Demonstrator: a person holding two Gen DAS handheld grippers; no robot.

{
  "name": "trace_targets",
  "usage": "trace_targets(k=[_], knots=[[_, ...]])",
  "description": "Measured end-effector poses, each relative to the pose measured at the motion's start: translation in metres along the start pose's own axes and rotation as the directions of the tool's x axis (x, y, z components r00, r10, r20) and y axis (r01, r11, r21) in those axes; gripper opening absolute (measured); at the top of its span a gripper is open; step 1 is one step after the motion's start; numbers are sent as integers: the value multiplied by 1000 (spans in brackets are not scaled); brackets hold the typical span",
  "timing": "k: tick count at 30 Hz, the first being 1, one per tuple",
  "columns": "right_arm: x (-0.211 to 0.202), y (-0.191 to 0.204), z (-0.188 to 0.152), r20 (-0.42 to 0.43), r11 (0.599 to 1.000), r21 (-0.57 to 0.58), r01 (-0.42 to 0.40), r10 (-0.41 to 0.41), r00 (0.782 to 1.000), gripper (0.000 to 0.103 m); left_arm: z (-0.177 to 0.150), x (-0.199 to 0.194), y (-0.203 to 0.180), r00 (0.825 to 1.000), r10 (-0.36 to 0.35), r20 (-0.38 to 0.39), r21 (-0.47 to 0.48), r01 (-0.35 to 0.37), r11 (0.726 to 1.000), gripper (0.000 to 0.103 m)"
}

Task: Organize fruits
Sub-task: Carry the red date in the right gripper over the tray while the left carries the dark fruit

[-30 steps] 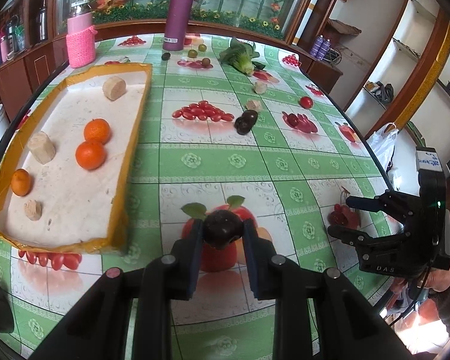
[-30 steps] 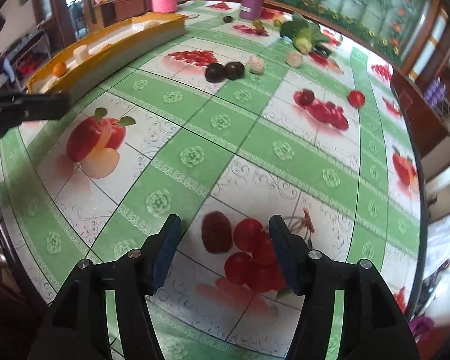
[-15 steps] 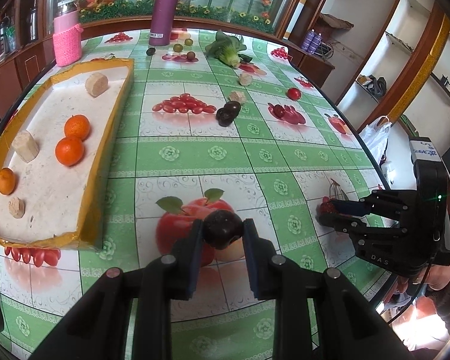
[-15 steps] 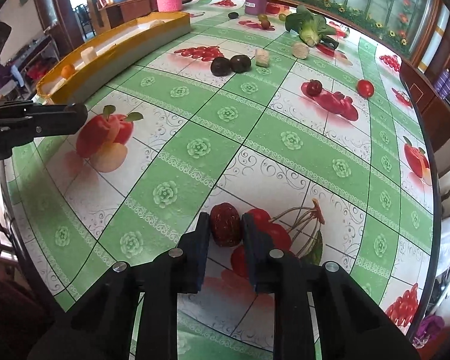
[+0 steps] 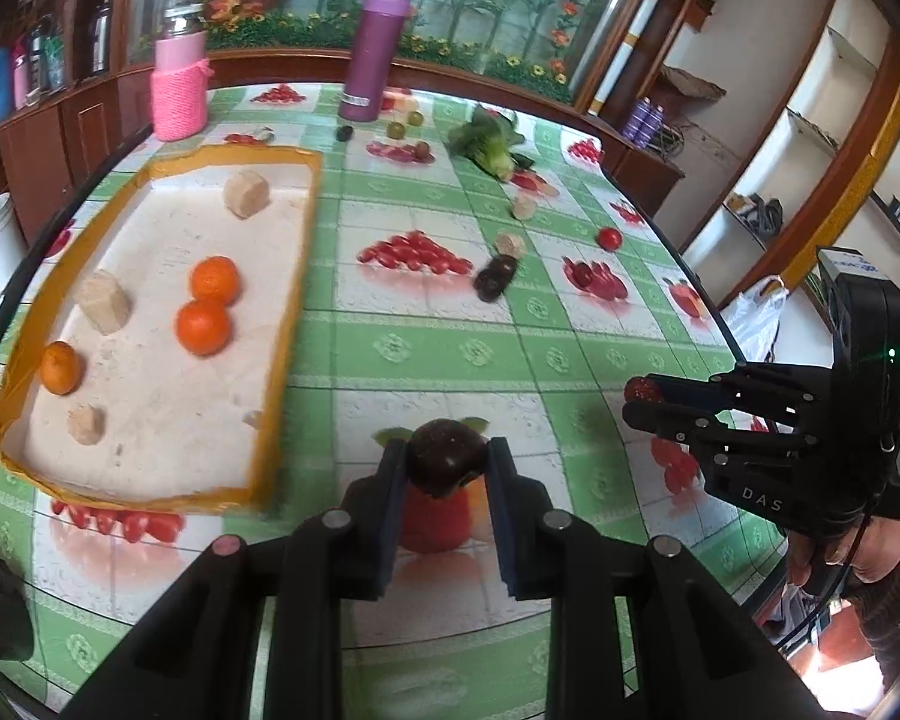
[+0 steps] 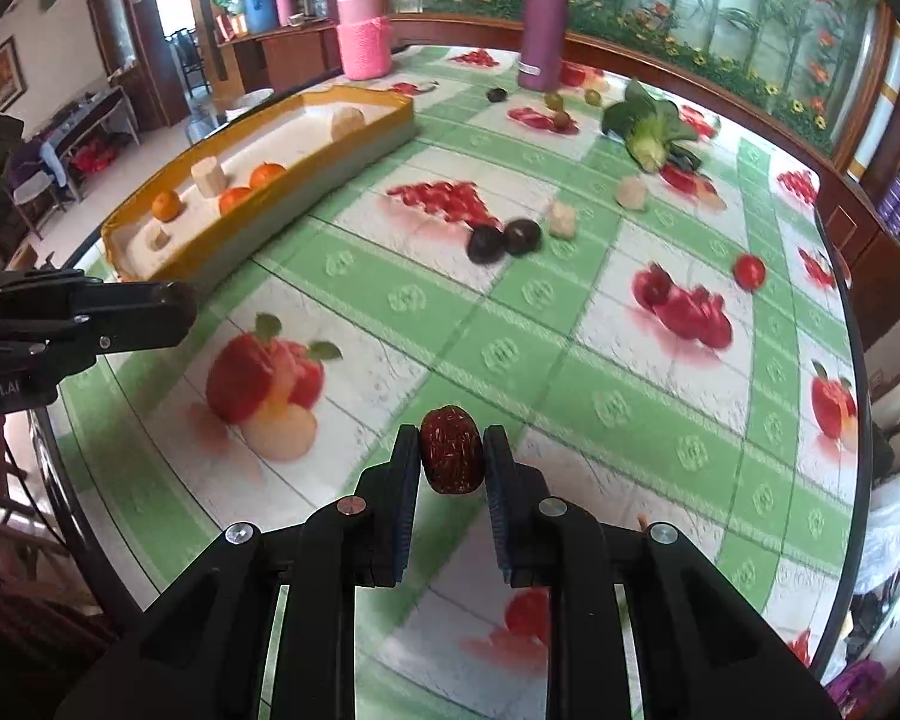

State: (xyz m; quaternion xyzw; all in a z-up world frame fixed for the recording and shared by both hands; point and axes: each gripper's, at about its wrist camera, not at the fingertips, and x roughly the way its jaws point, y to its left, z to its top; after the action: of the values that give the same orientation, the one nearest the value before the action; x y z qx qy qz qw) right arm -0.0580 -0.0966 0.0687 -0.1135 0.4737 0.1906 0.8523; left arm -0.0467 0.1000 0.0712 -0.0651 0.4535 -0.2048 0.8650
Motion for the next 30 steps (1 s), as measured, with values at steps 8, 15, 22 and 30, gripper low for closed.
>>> trace_targets(k=[8, 15, 22, 30], knots=[[24, 43, 69, 27, 992, -112, -54, 57, 998, 21, 14, -18, 59, 991, 123, 45, -74, -120, 990, 29], [57, 74, 138, 37, 977, -189, -97, 106, 994, 20, 28, -12, 107, 975, 218, 33, -138, -212, 968, 29], [113, 104, 188, 3, 963, -244, -116, 121, 993, 21, 39, 9, 138, 973, 231, 8, -186, -226, 956, 29], [156, 105, 210, -47, 964, -238, -120, 112, 993, 21, 43, 26, 148, 973, 229, -26, -176, -230, 957, 29]])
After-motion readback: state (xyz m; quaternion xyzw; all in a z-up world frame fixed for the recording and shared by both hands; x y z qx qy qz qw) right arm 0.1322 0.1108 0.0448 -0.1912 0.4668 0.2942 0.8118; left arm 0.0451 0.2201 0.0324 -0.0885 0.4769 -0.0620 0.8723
